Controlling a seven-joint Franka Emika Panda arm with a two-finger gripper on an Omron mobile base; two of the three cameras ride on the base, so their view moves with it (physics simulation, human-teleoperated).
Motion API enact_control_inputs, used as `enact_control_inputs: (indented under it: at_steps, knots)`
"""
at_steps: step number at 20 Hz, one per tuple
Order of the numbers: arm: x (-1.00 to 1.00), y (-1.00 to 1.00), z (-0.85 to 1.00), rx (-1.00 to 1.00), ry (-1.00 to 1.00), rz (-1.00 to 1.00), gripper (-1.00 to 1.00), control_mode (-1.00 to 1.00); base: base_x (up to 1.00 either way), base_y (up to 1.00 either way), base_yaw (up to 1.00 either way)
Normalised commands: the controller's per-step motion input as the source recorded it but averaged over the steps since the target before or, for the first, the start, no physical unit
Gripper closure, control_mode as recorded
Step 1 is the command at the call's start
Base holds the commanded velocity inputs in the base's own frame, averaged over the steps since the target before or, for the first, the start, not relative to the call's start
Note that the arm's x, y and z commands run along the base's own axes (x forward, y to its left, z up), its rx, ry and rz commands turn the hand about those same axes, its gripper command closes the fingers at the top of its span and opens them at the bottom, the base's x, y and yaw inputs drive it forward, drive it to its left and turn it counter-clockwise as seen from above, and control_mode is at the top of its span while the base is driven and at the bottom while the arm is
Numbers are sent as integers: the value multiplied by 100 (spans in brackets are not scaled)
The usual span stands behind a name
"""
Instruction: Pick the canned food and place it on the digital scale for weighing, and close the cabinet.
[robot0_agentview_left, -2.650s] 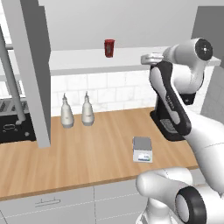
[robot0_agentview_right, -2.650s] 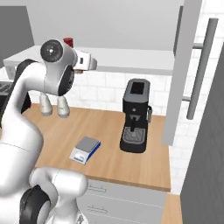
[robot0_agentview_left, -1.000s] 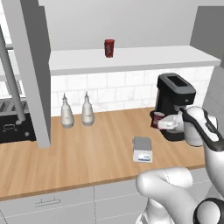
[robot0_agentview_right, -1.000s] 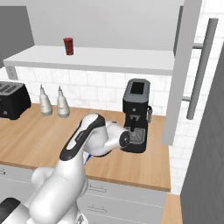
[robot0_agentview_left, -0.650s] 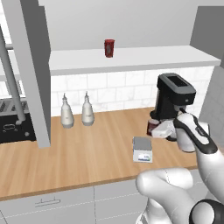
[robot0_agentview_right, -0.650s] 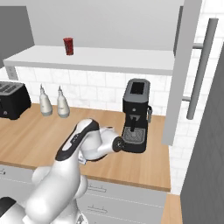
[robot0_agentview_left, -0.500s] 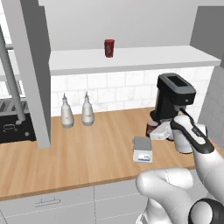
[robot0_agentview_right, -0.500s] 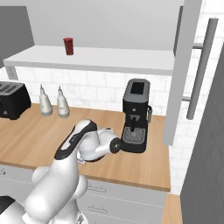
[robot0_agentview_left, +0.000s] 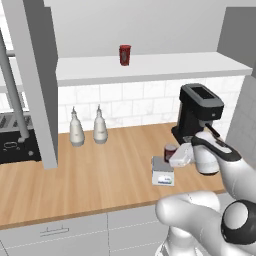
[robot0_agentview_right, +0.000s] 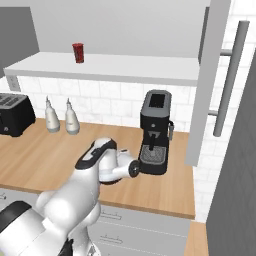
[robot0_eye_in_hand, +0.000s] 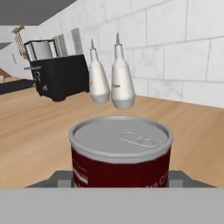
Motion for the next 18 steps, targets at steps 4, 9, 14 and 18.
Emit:
enact_control_inputs:
  at_steps: [4,9,14,18]
  knots:
    - [23,1,-31,0,0,9,100,-100,0,0,0]
    - [9,12,-37,0,0,0,100,-100,0,0,0]
    - [-2,1,-32,0,-2,0,100,-100,0,0,0]
    - [-54,3,0,0,-12,0,100,-100,0,0,0]
